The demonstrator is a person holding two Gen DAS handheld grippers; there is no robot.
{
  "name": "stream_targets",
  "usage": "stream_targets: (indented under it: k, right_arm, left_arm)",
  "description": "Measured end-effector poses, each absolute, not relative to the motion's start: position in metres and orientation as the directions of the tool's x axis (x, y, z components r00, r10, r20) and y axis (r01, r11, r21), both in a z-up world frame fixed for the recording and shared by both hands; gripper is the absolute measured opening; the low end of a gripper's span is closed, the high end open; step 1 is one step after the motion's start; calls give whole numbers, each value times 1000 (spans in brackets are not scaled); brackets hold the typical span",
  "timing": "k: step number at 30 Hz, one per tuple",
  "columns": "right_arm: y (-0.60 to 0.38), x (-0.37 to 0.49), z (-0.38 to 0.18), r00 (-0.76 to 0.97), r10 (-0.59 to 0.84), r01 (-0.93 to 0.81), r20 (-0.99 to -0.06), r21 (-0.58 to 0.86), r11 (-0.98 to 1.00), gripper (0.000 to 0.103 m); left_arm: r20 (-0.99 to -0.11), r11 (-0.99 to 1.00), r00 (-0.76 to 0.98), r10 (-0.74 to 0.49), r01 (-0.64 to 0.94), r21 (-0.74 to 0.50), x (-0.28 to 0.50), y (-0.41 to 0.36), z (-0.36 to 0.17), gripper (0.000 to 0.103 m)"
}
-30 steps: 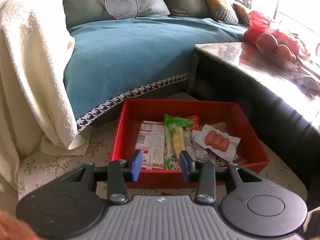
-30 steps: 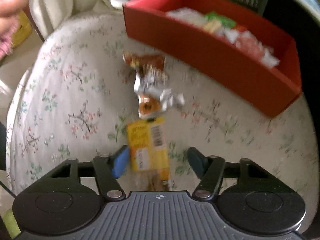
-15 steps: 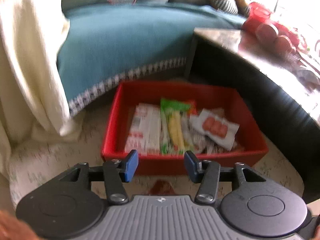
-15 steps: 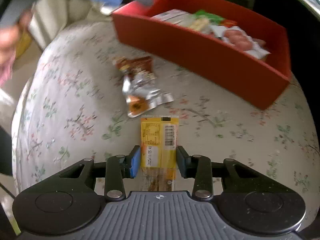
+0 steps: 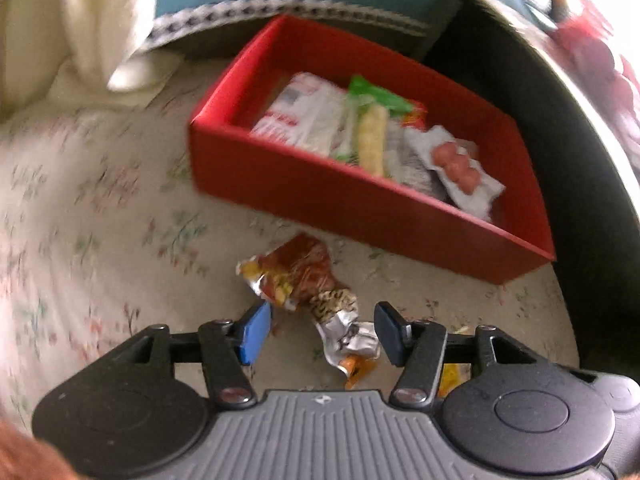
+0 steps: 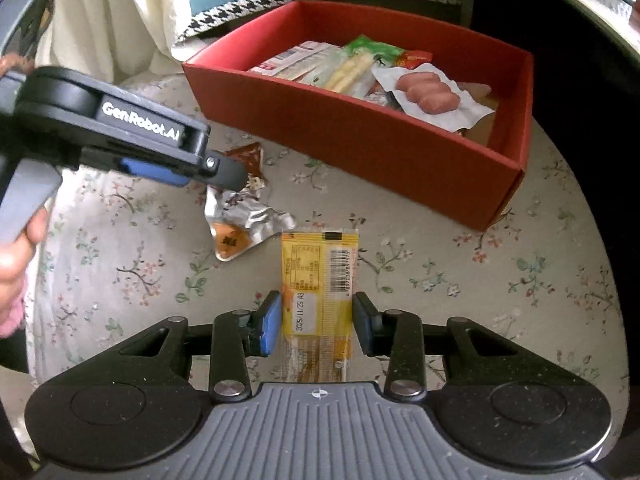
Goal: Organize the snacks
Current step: 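Grasp the brown-silver wrapper with the left tool while the right tool holds the yellow pack, then carry both packs over the red box and open the left tool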
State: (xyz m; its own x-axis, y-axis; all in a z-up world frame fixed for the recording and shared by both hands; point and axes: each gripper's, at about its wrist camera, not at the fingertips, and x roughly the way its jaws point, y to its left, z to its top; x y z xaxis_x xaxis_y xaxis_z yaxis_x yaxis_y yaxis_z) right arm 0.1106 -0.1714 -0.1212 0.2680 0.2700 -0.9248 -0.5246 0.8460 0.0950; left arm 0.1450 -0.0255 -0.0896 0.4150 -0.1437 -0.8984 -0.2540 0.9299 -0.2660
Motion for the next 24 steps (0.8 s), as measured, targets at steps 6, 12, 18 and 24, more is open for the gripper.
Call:
stream_targets:
  k: [6,12,18,24]
  right_arm:
    - [-184,114,-125,262,272,-512,-926,106,852,46]
    - [-199,123,-115,267,348,-465,-899,196,863,46]
    - [-204,129,-98,302,412,-434,-859,261,862,46]
    - [-212,162,-59,408,471,-406,-782,307,861,46]
  left_arm:
    - [-899,896,436,-40,-382,-225,152,-45,-107,59]
    - [-887,902,451,-102,-334,-273,147,-52,-101,20]
    - [-843,890,505,-186,-278,-362,134,-48,-75,20]
    - [-791,878,557,-253,-210,-429,146,-47,-37,20]
